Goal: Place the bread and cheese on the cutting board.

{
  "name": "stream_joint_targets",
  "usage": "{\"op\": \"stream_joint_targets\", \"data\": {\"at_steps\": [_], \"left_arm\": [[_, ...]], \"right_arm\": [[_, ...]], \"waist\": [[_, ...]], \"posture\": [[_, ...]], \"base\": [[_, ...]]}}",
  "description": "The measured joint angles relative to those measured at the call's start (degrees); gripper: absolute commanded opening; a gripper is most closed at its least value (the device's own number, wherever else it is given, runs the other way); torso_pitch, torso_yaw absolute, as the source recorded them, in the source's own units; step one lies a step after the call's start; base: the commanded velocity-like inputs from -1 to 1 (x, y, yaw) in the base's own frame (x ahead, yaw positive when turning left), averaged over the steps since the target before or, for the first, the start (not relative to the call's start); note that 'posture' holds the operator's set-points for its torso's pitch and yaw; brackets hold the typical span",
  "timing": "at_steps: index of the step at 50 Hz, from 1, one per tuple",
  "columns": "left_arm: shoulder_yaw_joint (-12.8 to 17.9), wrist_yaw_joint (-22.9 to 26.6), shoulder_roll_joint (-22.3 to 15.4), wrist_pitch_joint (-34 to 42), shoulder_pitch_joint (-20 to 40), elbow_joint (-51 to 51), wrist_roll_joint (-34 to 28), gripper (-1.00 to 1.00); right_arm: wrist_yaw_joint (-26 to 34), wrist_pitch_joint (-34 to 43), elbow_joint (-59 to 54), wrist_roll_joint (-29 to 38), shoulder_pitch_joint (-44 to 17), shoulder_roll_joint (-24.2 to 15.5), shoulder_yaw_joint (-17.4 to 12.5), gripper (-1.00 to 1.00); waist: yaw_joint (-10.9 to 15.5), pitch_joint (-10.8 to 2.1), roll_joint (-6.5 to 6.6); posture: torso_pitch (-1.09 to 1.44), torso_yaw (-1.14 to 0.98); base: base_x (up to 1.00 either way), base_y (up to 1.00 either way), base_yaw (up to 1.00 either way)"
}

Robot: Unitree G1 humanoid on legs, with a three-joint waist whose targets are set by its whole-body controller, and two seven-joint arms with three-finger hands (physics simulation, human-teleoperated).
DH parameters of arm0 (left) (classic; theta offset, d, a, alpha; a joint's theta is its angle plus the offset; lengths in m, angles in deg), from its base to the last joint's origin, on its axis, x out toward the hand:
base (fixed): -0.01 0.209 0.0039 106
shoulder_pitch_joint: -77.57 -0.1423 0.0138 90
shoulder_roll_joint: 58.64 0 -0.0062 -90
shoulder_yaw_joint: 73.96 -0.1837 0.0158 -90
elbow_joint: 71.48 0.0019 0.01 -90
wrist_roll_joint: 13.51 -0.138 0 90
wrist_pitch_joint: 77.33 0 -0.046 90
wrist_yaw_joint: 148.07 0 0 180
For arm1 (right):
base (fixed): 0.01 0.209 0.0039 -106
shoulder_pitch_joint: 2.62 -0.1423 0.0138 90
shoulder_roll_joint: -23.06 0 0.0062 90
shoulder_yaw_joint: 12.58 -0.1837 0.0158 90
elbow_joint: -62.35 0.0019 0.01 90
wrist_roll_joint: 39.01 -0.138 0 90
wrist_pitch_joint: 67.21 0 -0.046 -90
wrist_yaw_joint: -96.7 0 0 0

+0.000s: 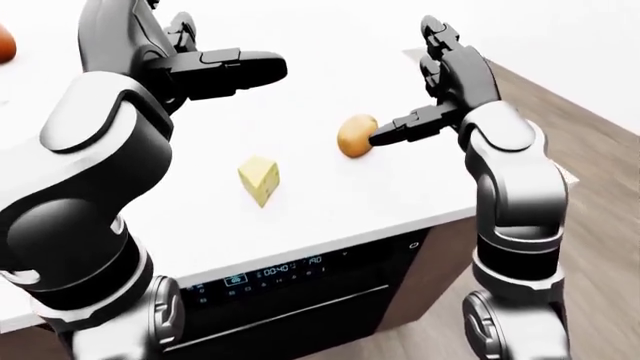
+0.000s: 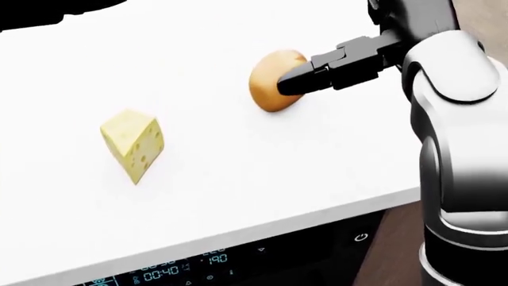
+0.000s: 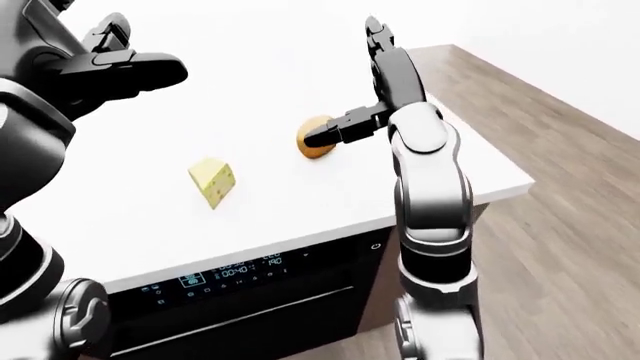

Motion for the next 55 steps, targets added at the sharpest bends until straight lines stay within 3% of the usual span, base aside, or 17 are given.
{"op": "stream_joint_targets", "data": {"at_steps": [13,26,48,55], "left_arm": [[0.05,0.65,0.33,0.18,0.04,0.17,-0.99,1.00],[0.65,0.50,-0.17,0.31,0.23,0.12,-0.46,1.00],[0.33,0.20,-0.36,0.25,0.42,0.32,-0.30,1.00],[0.53,0.35,-0.29,0.26,0.42,0.47,-0.56,1.00]], "right_arm": [[0.10,-8.34,-14.13,-0.67,0.55,0.85,0.09,1.00],[2.60,-13.40,-24.27,0.84,-4.83,1.17,1.42,1.00],[15.43,-17.35,-42.02,9.61,-16.78,-0.26,3.38,1.00],[17.58,-20.02,-46.94,9.10,-16.85,0.94,1.44,1.00]], "waist": [[-0.22,0.27,0.24],[-0.28,0.14,0.30],[-0.21,0.09,0.58],[-0.22,0.17,0.74]], "posture": [[0.00,0.00],[0.00,0.00],[0.00,0.00],[0.00,0.00]], "base": [[0.00,0.00,0.00],[0.00,0.00,0.00],[0.00,0.00,0.00],[0.00,0.00,0.00]]}}
